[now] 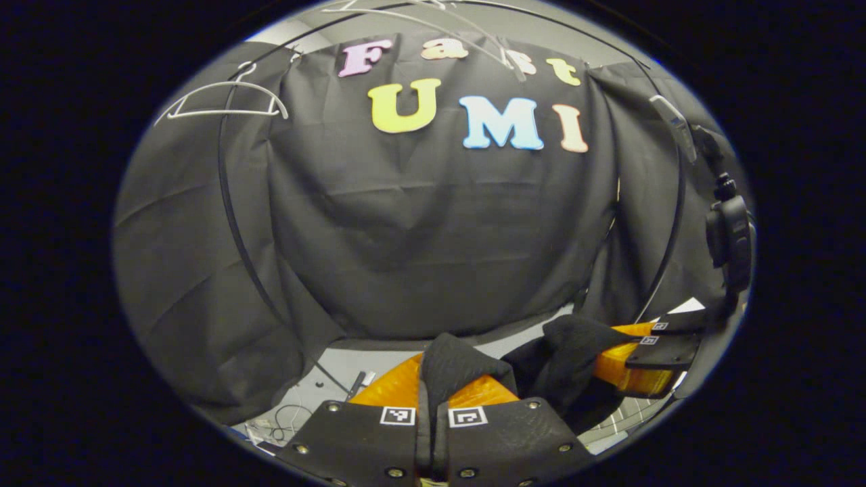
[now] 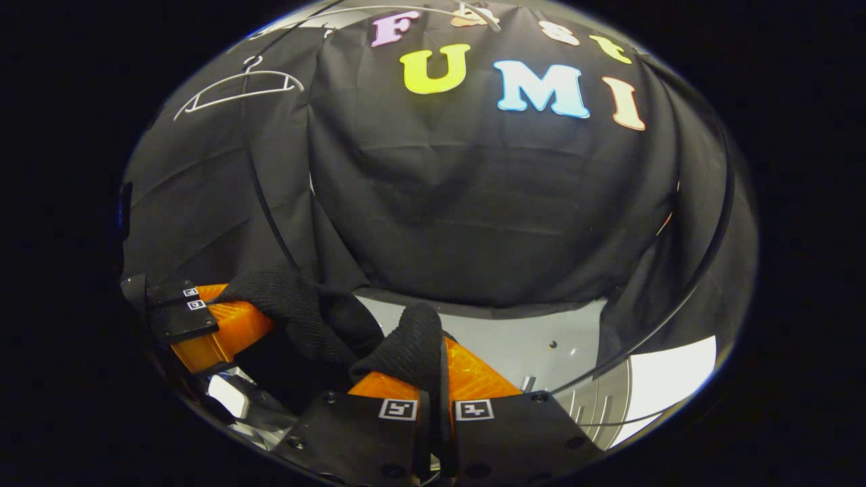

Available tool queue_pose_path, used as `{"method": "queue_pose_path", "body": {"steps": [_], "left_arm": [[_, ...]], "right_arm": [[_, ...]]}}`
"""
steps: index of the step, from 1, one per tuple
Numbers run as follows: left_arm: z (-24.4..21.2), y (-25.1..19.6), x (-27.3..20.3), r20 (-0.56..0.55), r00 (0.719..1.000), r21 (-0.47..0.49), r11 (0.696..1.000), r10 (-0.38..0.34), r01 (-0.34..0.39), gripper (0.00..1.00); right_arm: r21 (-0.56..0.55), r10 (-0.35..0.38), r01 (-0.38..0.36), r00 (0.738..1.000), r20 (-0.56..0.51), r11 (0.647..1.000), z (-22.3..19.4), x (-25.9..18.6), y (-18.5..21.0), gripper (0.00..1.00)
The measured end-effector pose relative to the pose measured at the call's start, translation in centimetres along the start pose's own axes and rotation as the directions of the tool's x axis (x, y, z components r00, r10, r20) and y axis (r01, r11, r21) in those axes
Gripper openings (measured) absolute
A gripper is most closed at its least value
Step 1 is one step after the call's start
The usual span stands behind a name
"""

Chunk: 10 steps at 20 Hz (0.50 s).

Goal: Grasp the clothes on the hanger with both hands and then place them into the laundry hamper below.

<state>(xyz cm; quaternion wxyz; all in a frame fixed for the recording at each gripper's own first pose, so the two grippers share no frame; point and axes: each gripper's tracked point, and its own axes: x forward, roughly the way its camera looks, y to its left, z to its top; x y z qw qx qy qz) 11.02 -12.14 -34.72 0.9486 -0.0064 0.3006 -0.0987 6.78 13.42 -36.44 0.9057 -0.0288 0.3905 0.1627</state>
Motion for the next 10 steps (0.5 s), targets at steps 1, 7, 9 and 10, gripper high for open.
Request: {"method": "queue_pose_path", "body": {"steps": [1, 7, 9, 10], "left_arm": [[-0.6, -0.4, 0.4, -0.027, 1.0, 0.004, 1.0, 0.001, -0.001, 0.02], [-3.3, -1.0, 3.7, -0.148, 0.989, 0.018, 1.0, 0.007, -0.004, 0.1], [-3.6, -1.1, 2.9, -0.152, 0.988, 0.031, 0.999, 0.012, -0.007, 0.34], [-2.9, -1.3, 2.1, -0.136, 0.991, 0.04, 0.999, 0.016, -0.011, 0.46]], "right_arm": [[-0.005, -0.008, 0.008, 1.0, -0.021, 1.0, -1.1, 0.0, 0.0, 0.1], [-0.031, -0.059, 0.056, 0.991, -0.122, 0.998, -5.1, -0.5, -1.0, 0.24], [-0.028, -0.057, 0.053, 0.987, -0.152, 0.998, -6.2, -0.8, -0.7, 0.34], [-0.018, -0.044, 0.042, 0.987, -0.155, 0.999, -6.5, -1.5, -0.3, 0.34]]}}
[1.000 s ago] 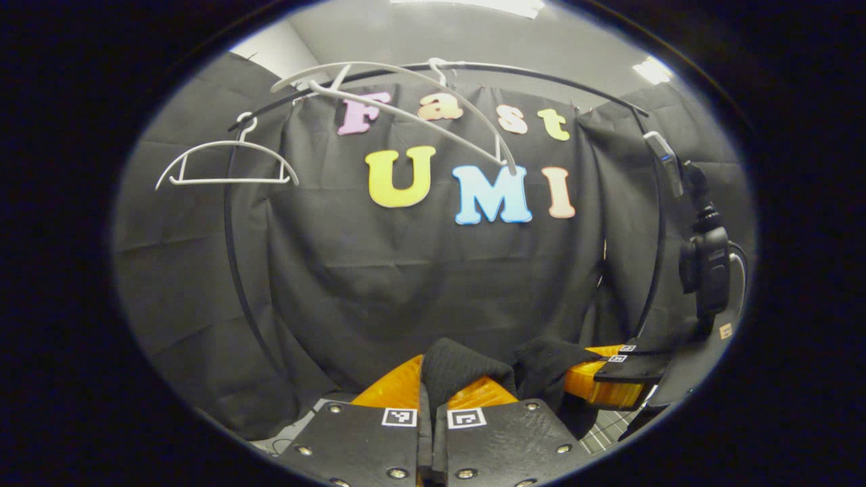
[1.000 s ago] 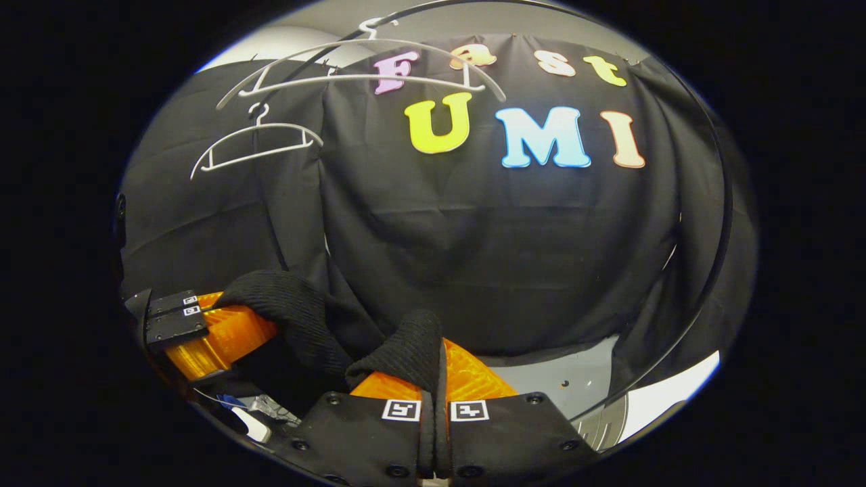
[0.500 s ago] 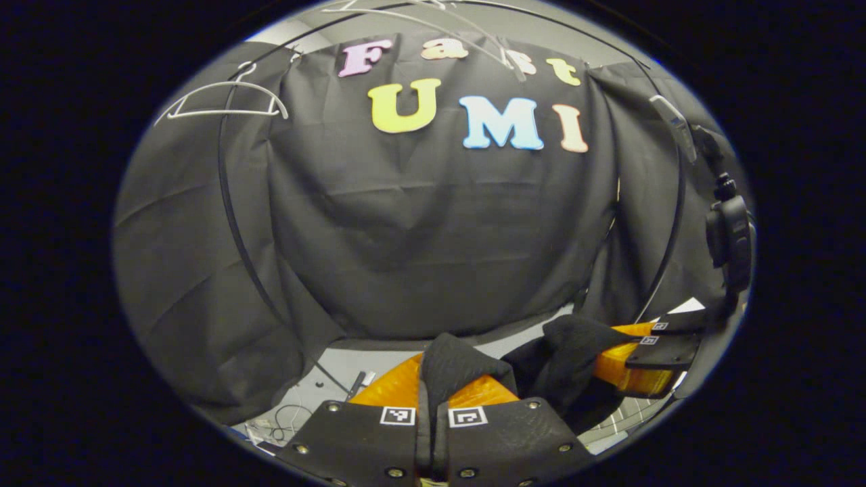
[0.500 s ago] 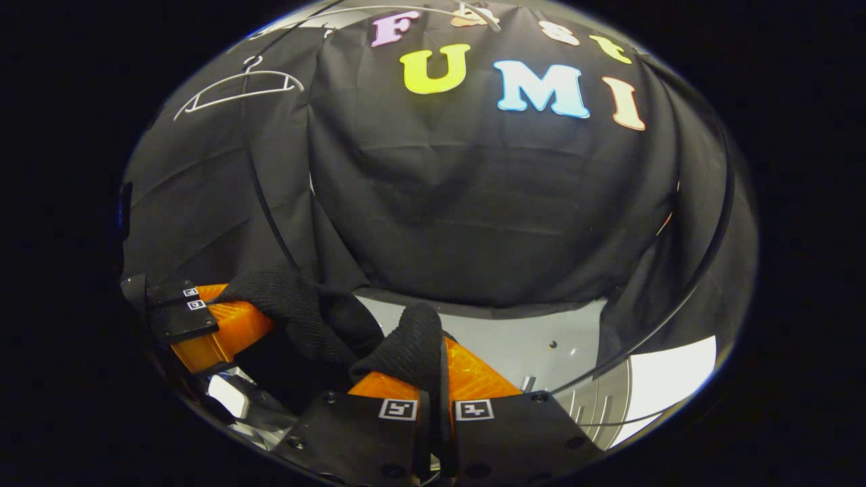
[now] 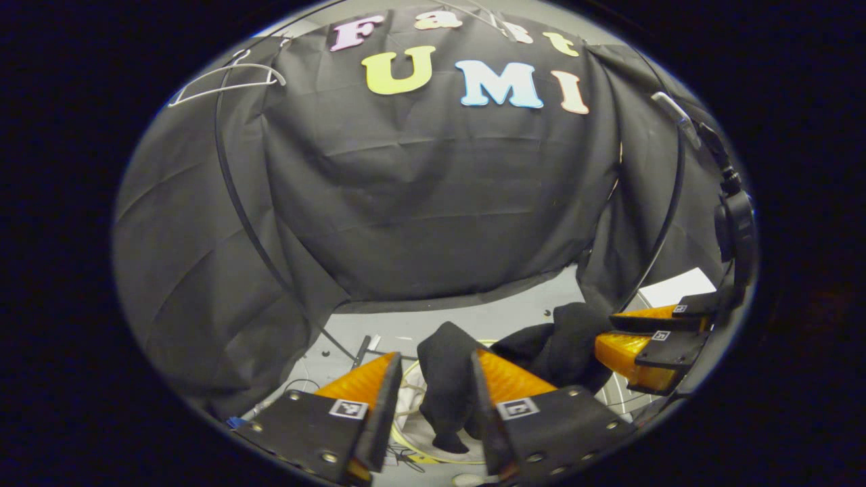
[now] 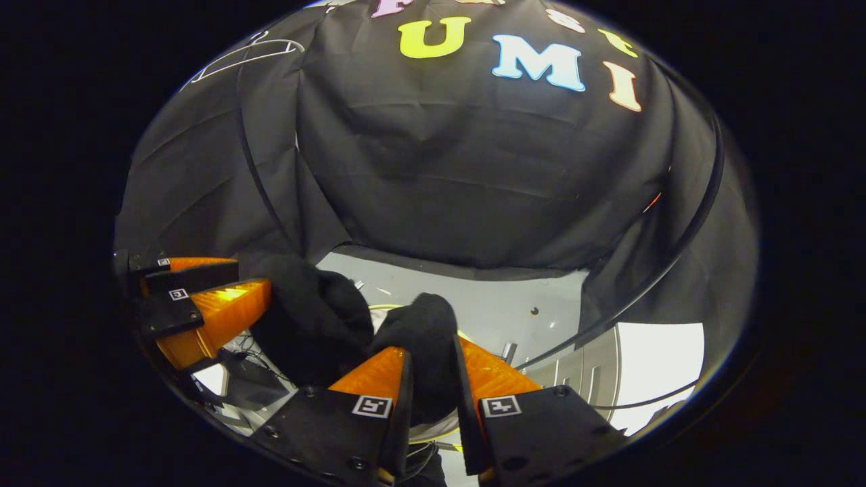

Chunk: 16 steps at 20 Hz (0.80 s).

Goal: Grasp the clothes on the hanger with both hands and then place them into the laundry hamper below.

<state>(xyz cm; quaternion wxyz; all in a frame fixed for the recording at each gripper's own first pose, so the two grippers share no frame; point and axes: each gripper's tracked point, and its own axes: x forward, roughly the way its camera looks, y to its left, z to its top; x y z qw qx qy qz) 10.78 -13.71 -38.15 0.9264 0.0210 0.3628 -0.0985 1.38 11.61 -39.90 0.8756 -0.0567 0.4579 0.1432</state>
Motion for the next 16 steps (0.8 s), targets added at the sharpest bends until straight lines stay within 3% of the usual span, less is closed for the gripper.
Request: {"method": "queue_pose_path", "body": {"steps": [2, 4, 5, 11, 16], "left_arm": [[0.9, 0.4, -1.8, 0.029, 1.0, 0.023, 1.0, 0.006, -0.006, 0.7], [1.8, 0.5, -3.6, 0.055, 0.998, 0.035, 0.999, 0.012, -0.014, 0.94], [2.1, 0.7, -4.0, 0.072, 0.997, 0.035, 0.999, 0.014, -0.016, 0.94], [5.3, 2.2, -8.0, 0.164, 0.986, 0.039, 0.999, 0.019, -0.026, 0.94], [6.8, 3.4, -12.3, 0.241, 0.971, 0.037, 0.999, 0.007, -0.017, 0.95]], "right_arm": [[0.002, 0.012, -0.012, 0.999, 0.035, 1.0, 0.9, -0.5, 0.2, 0.63], [-0.028, 0.005, -0.004, 0.998, 0.062, 1.0, 1.7, -1.0, 0.4, 0.85], [-0.038, 0.001, 0.002, 0.997, 0.076, 0.999, 1.6, -1.4, 0.4, 0.97], [-0.009, -0.026, 0.028, 0.986, 0.167, 1.0, 3.3, -4.8, 0.5, 1.0], [0.047, -0.079, 0.068, 0.958, 0.277, 0.997, 5.9, -9.7, -0.5, 0.98]]}}
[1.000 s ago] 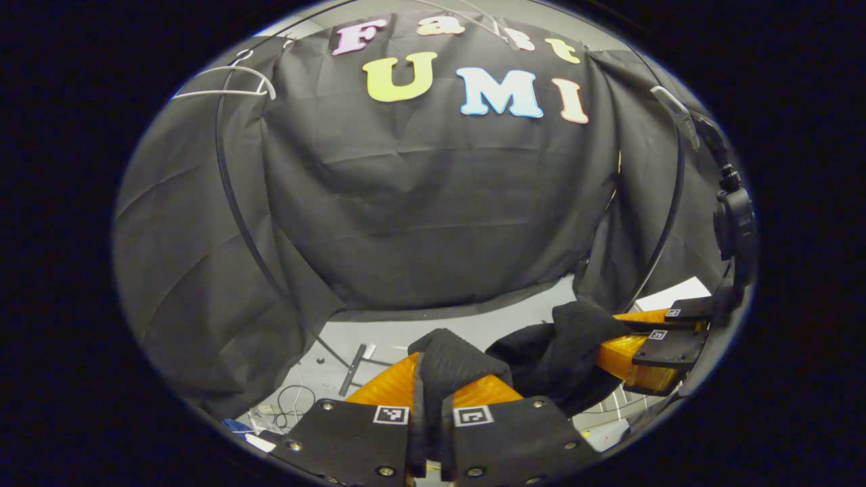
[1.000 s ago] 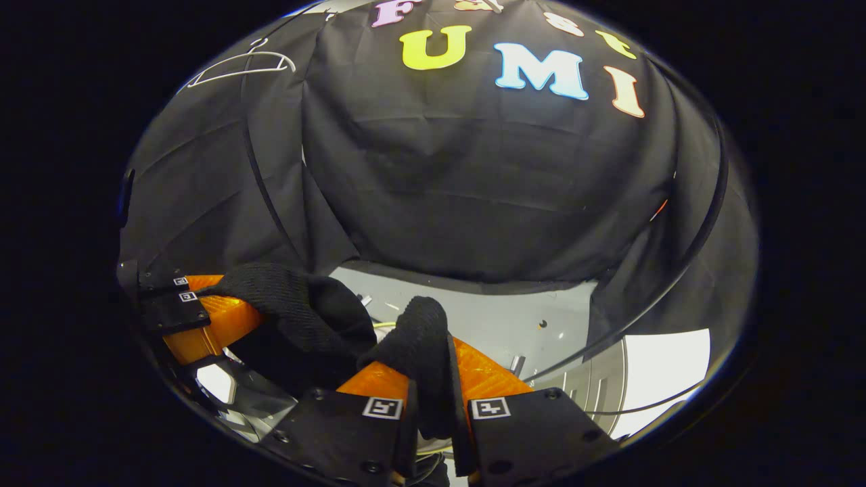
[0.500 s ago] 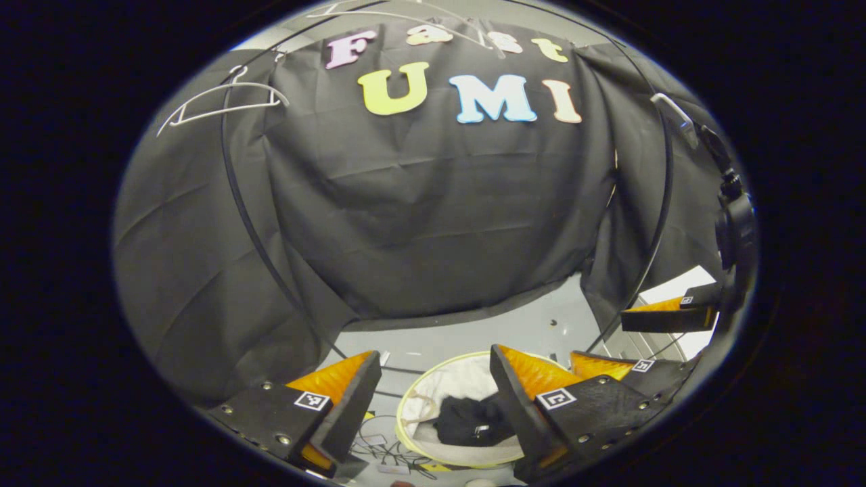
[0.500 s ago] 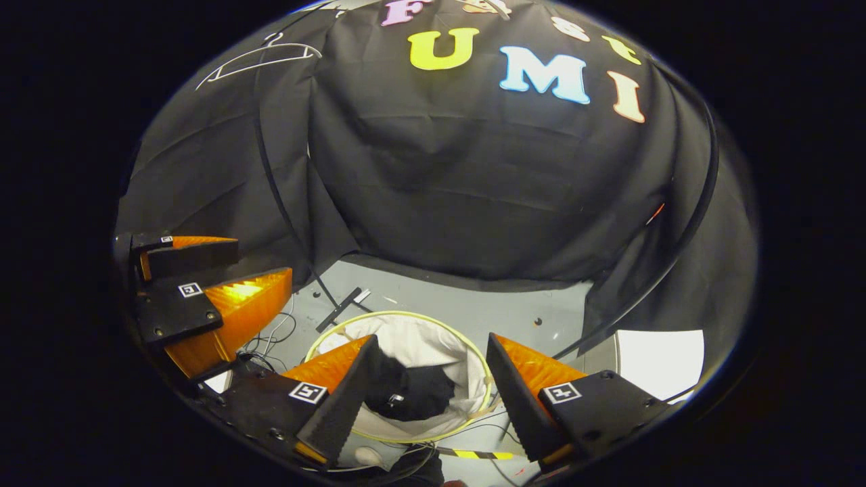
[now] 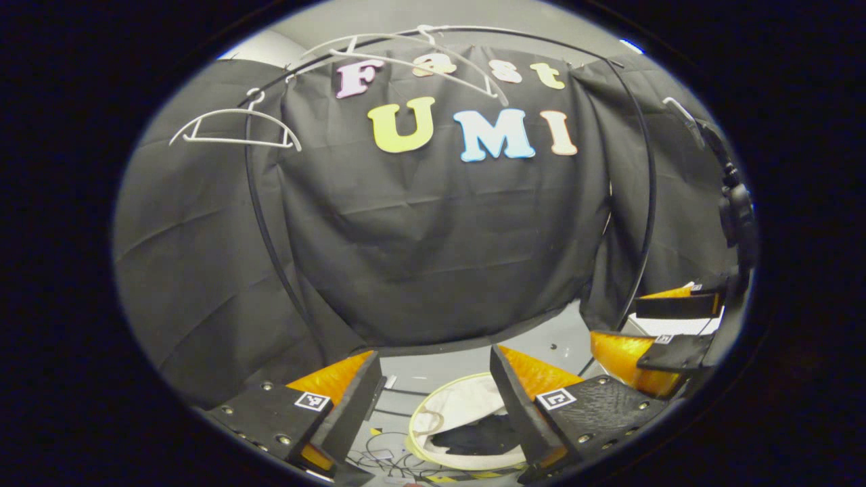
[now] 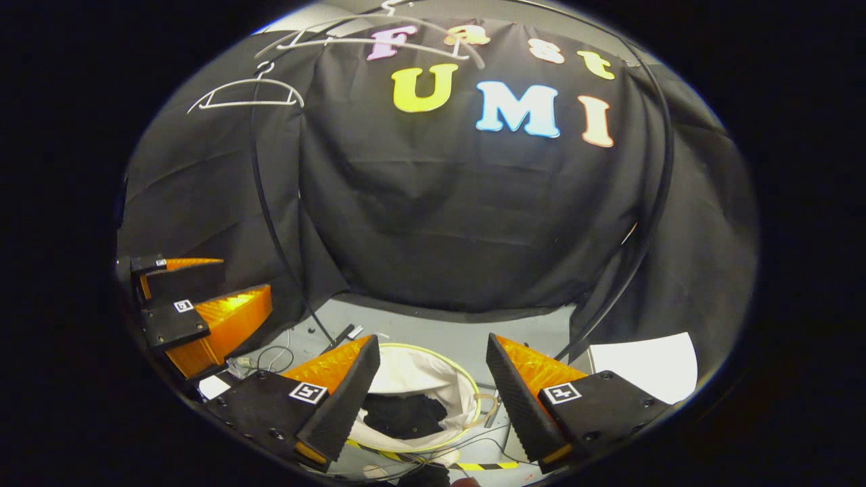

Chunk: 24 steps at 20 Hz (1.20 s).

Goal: Grasp the clothes on the hanger with both hands and then place them into the laundry hamper below.

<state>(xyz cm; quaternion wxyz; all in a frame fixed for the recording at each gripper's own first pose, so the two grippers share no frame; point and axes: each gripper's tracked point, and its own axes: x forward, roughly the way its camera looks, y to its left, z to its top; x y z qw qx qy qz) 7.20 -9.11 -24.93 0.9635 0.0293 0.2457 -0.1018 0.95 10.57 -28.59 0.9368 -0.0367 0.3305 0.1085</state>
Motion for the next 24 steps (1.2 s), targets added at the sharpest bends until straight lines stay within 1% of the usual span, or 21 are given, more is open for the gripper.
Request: {"method": "queue_pose_path", "body": {"steps": [1, 2, 5, 6, 10, 13, 16, 21, 22, 23, 24], "left_arm": [[0.8, 0.2, -0.8, 0.018, 1.0, 0.0, 1.0, 0.0, 0.0, 0.95], [1.4, 0.4, -1.4, 0.034, 0.999, -0.001, 1.0, 0.0, 0.0, 0.95], [4.2, 0.4, -2.8, 0.084, 0.996, -0.005, 1.0, 0.005, -0.005, 0.95], [5.5, 0.4, -3.1, 0.105, 0.994, -0.006, 1.0, 0.009, -0.009, 0.95], [9.5, 0.2, -5.5, 0.19, 0.982, -0.015, 1.0, 0.021, -0.019, 0.94], [12.9, -0.6, -7.9, 0.251, 0.967, -0.019, 0.999, 0.041, -0.037, 0.95], [16.1, -1.6, -10.5, 0.322, 0.946, -0.022, 0.999, 0.036, -0.031, 0.95], [20.4, -1.2, -15.9, 0.403, 0.914, -0.026, 0.999, 0.047, -0.04, 0.94], [21.0, -1.2, -16.8, 0.413, 0.91, -0.027, 0.999, 0.048, -0.04, 0.94], [21.6, -1.2, -17.5, 0.424, 0.904, -0.028, 0.999, 0.049, -0.041, 0.94], [22.2, -1.1, -18.3, 0.432, 0.9, -0.028, 0.999, 0.054, -0.046, 0.94]], "right_arm": [[0.011, -0.006, 0.005, 1.0, 0.02, 1.0, 0.7, -0.8, -0.2, 0.98], [0.019, -0.011, 0.01, 0.999, 0.038, 1.0, 1.4, -1.7, -0.6, 1.0], [0.007, -0.039, 0.038, 0.994, 0.1, 0.999, 3.8, -3.9, -2.3, 1.0], [0.006, -0.046, 0.046, 0.991, 0.122, 0.999, 4.6, -4.8, -2.9, 0.97], [0.037, -0.074, 0.067, 0.973, 0.22, 0.997, 7.7, -8.2, -5.4, 0.98], [0.045, -0.08, 0.07, 0.956, 0.282, 0.997, 10.0, -10.8, -7.0, 0.98], [0.058, -0.09, 0.075, 0.934, 0.346, 0.996, 12.6, -13.8, -8.7, 0.97], [0.053, -0.124, 0.112, 0.899, 0.419, 0.992, 14.3, -18.5, -11.1, 0.98], [0.055, -0.131, 0.118, 0.896, 0.425, 0.991, 14.5, -19.2, -11.4, 0.99], [0.061, -0.138, 0.124, 0.893, 0.428, 0.99, 14.7, -19.7, -11.7, 0.97], [0.066, -0.141, 0.124, 0.891, 0.432, 0.99, 14.8, -20.3, -11.8, 0.97]]}}
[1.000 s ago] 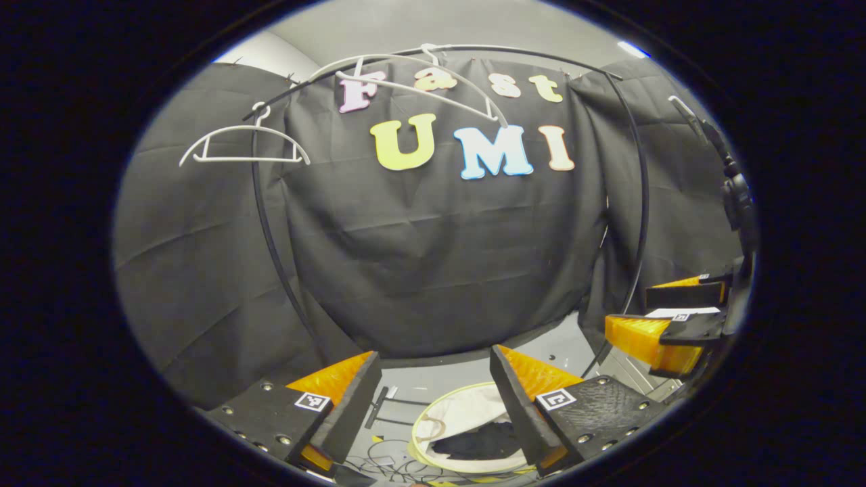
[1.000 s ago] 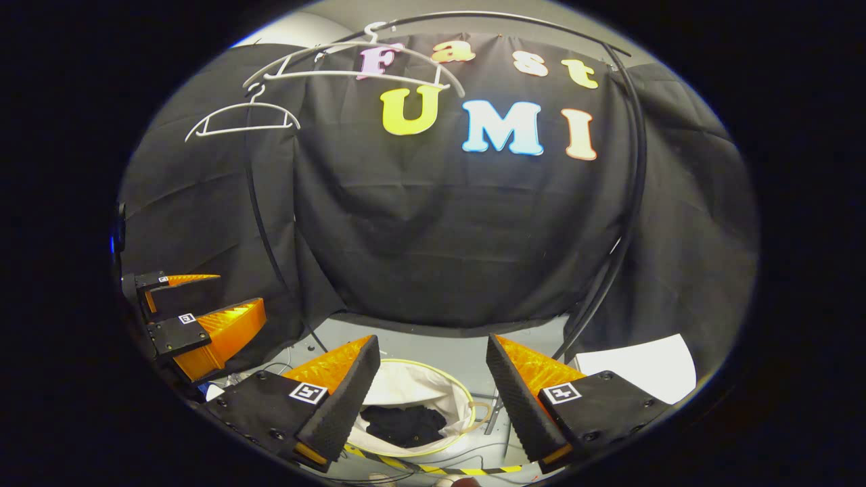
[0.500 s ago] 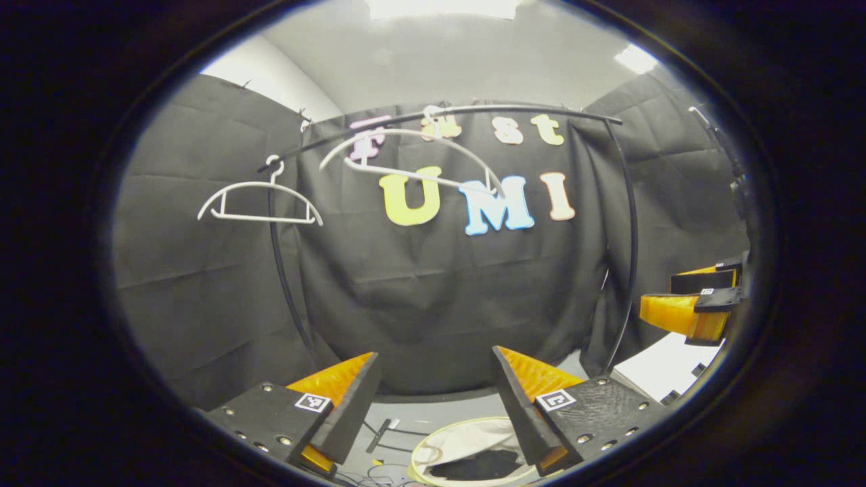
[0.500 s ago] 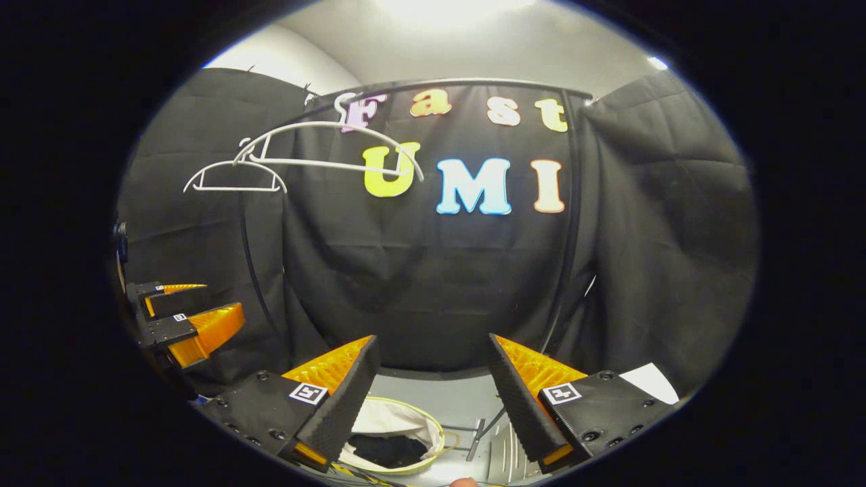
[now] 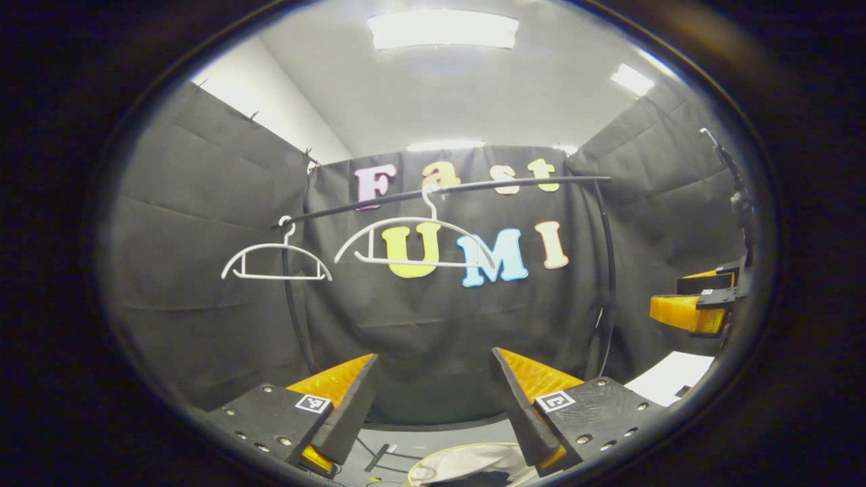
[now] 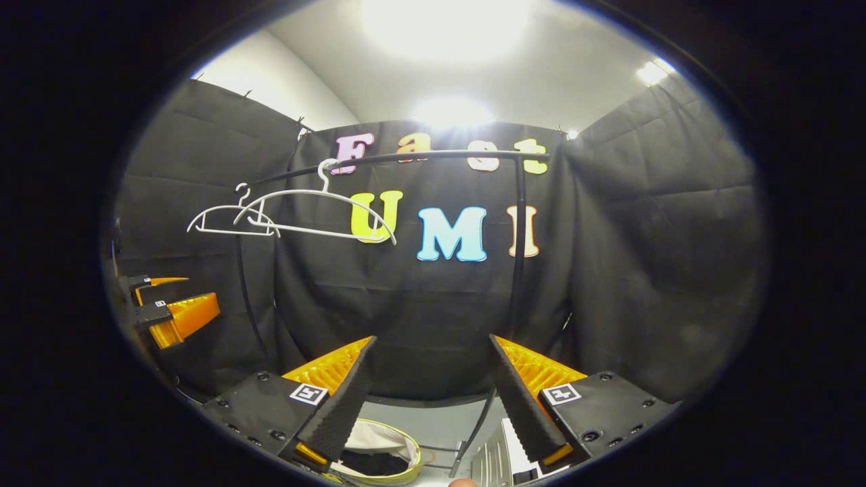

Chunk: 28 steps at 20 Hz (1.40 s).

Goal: Grasp the clothes on the hanger with both hands and then place them into the laundry hamper below.

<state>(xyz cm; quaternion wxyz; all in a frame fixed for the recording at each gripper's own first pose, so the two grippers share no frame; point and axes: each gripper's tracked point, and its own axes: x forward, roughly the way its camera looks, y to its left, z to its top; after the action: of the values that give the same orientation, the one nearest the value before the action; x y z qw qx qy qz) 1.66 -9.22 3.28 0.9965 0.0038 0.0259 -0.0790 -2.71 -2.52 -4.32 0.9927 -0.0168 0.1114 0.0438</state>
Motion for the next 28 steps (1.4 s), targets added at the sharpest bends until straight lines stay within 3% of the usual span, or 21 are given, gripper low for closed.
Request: {"method": "queue_pose_path", "body": {"steps": [7, 28], "left_arm": [[3.6, 0.2, -2.9, 0.042, 0.999, 0.019, 1.0, -0.009, 0.008, 0.94], [4.6, 1.7, -2.8, 0.063, 0.997, 0.009, 0.999, 0.046, -0.047, 0.94]], "right_arm": [[0.02, -0.038, 0.037, 0.997, 0.061, 0.999, 2.1, -3.3, -1.7, 0.99], [0.037, -0.033, 0.029, 0.993, 0.111, 0.999, 3.8, -2.7, -1.9, 0.97]]}}
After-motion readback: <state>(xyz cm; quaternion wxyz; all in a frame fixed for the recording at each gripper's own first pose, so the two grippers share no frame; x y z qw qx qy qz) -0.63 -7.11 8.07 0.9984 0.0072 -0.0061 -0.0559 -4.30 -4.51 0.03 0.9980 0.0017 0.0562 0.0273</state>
